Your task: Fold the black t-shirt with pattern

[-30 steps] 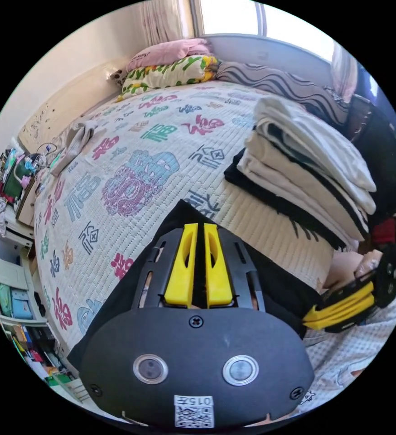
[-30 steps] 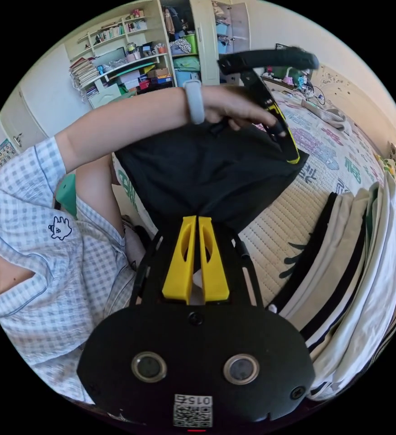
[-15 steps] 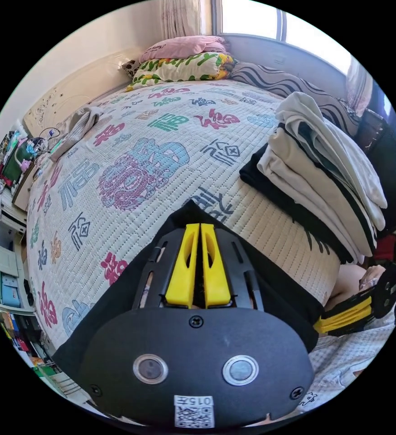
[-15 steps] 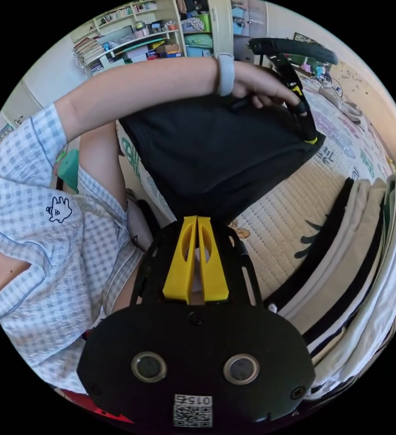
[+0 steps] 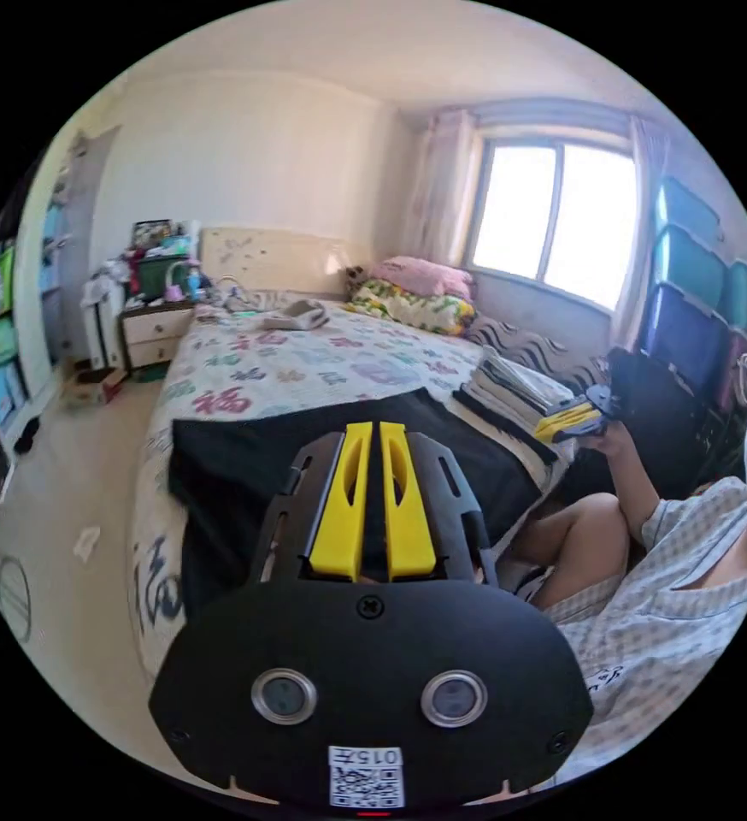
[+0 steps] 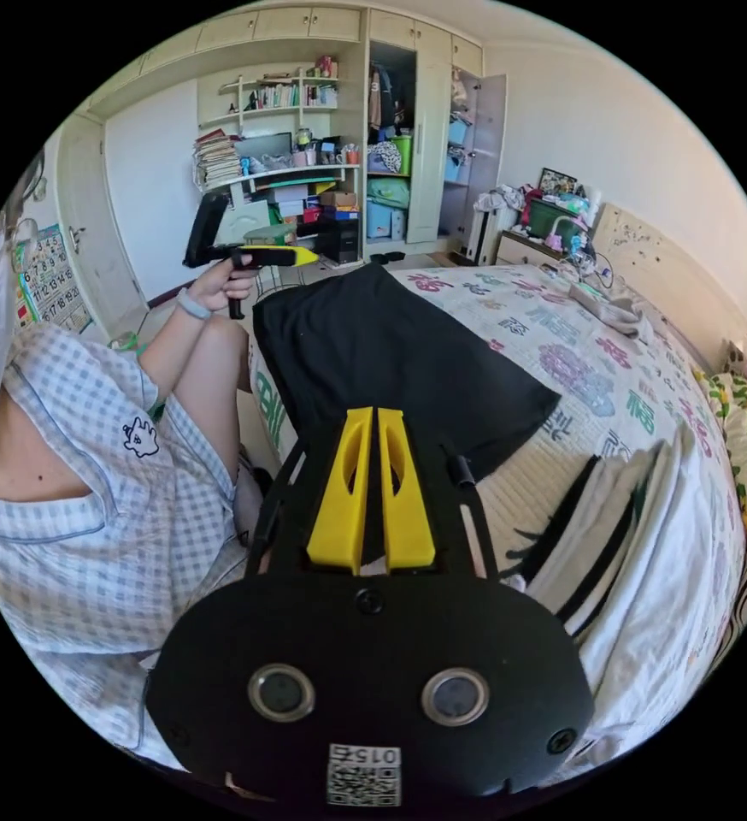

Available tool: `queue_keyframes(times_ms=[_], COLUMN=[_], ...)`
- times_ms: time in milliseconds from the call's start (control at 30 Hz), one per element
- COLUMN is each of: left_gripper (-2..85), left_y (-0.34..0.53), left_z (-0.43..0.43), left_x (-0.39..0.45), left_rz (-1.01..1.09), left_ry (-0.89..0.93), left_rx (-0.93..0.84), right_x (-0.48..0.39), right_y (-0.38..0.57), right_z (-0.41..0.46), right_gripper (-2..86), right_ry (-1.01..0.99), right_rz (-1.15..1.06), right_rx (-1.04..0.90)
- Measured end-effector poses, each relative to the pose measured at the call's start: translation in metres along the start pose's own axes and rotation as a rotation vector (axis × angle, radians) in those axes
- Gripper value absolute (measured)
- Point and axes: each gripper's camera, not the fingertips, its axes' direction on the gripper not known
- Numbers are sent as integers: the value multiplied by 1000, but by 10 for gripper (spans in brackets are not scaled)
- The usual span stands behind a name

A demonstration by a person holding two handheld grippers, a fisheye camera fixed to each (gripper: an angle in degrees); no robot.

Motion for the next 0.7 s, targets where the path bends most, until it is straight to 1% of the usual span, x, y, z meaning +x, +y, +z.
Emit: queue_keyframes(times_ms=[67, 133, 233, 333, 467, 500, 567, 700], left_gripper=[44, 72, 94, 90, 41, 28, 4, -5], left_y=[60, 94, 124, 124, 132, 135, 147, 156], left_z=[-54, -75, -82, -82, -84, -86, -106, -127], left_x=[-33, -47, -50, -51, -66, -68, -76, -74], left_rz=[-191, -288, -308, -270, -283, -292, -314, -279], left_ry=[-139, -183, -160, -244, -68, -65, -20, 10], left_rx=[91, 120, 122, 83, 132, 144, 198, 233], right_x=[-16, -27, -44, -55, -59, -59, -57, -50], right_y=[-36, -66, -119, -180, -267, -279, -326, -386], right_z=[39, 68, 114, 160, 239, 252, 303, 380], right_gripper=[8, 12, 24, 36, 47, 50, 62, 81], right_ry=[-16, -6, -7, 15, 79, 80, 83, 103], right_rz=[-61, -89, -123, -160, -159, -154, -114, -44], right_rx=[-24, -42, -56, -72, -117, -126, -167, -269])
